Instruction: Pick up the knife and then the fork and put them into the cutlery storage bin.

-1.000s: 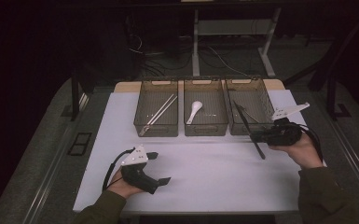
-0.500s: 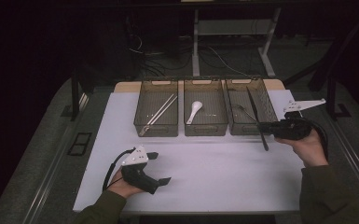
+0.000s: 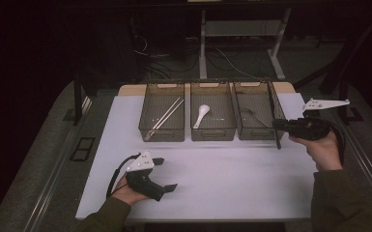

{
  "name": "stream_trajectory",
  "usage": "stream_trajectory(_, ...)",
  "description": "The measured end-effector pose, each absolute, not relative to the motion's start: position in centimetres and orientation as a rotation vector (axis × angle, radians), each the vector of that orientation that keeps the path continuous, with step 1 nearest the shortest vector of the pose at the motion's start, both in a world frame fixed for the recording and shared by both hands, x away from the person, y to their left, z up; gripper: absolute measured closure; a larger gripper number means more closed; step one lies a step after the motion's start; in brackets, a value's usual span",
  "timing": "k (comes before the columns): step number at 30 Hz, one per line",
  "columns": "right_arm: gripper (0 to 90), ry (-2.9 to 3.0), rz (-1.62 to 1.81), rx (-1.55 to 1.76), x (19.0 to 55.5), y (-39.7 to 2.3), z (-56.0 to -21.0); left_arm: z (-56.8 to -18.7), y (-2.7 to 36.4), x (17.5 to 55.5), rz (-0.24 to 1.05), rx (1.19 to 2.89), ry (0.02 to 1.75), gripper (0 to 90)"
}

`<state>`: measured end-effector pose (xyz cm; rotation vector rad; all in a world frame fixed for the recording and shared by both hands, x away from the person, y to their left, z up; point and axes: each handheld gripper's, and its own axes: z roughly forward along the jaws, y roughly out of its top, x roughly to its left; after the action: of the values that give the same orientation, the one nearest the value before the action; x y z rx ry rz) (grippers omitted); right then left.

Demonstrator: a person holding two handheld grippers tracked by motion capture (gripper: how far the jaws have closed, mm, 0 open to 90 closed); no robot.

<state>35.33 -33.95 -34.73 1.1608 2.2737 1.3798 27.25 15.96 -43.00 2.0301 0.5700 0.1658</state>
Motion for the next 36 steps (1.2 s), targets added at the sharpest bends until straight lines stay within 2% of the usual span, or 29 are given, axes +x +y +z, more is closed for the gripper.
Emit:
stream_trajectory(8,80.0,2.224,1.363,1.152,36.2,-34.0,-33.1,-43.0,15.9,27.3,0.164,2.032,0.570,0.0)
stream_trajectory(19,80.0,2.184,1.290,1.192,39.6,-34.0,-31.6,-43.0,16.0,27.3,0.163,2.033,0.570,0.0)
stream_trajectory(36,79.9,2.174,1.155,1.305,43.6,-34.3,-34.1,-42.9,16.0,27.3,0.163,2.031,0.566,0.0)
